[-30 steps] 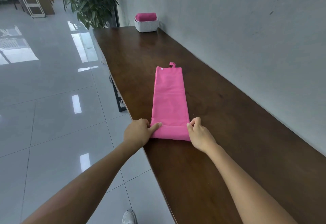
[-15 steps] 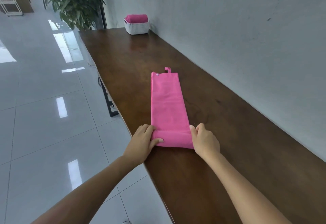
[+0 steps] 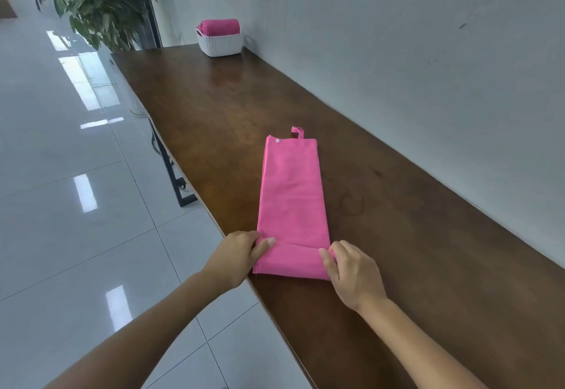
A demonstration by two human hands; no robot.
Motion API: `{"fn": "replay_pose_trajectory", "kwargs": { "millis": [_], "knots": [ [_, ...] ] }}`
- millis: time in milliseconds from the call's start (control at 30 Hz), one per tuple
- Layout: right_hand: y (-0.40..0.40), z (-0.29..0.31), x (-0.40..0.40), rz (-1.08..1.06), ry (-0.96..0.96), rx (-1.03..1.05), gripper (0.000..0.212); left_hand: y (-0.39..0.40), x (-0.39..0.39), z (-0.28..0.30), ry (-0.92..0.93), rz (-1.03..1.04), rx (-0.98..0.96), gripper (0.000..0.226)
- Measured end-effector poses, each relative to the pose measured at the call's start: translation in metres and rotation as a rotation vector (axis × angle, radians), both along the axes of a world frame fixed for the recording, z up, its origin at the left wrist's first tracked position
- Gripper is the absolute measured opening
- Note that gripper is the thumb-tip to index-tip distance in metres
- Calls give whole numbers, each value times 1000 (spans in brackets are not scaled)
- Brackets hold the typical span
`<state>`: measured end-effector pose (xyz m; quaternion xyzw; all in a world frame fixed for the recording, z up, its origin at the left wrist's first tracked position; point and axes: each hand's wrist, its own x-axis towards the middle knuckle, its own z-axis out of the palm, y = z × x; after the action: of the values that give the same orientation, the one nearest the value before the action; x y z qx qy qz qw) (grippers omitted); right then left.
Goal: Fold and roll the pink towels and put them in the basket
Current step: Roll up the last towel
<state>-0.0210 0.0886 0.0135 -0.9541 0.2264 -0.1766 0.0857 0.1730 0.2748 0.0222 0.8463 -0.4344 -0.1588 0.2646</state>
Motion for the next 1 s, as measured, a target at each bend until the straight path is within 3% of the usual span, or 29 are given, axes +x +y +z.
{"fn": "replay_pose_trajectory", "kwargs": {
  "millis": [133,300,433,500,700,767,867,1000],
  "knots": [
    [1,23,11,-54,242,63,61,8,-8,-5,-121,72,-195,38],
    [-7,51,35,-128,486,130,66,16,-5,-12,-153,-35,-163,70],
    [-11,58,47,-216,574,164,70,6,3,-12,-238,-67,-115,74],
    [-7,57,50,-275,536,173,72,-1,5,-10,-275,-66,-110,75],
    [19,18,27,-145,-1,-40,55,-1,14,-11,-270,-48,-122,83],
    [30,3,19,-112,-44,-72,56,5,18,-13,-271,-68,-97,85],
    [39,-8,21,-99,-71,-120,56,14,20,-13,-214,-31,-102,68],
    [34,7,37,-85,-19,-149,61,16,17,-12,-149,60,-89,59]
  ]
}}
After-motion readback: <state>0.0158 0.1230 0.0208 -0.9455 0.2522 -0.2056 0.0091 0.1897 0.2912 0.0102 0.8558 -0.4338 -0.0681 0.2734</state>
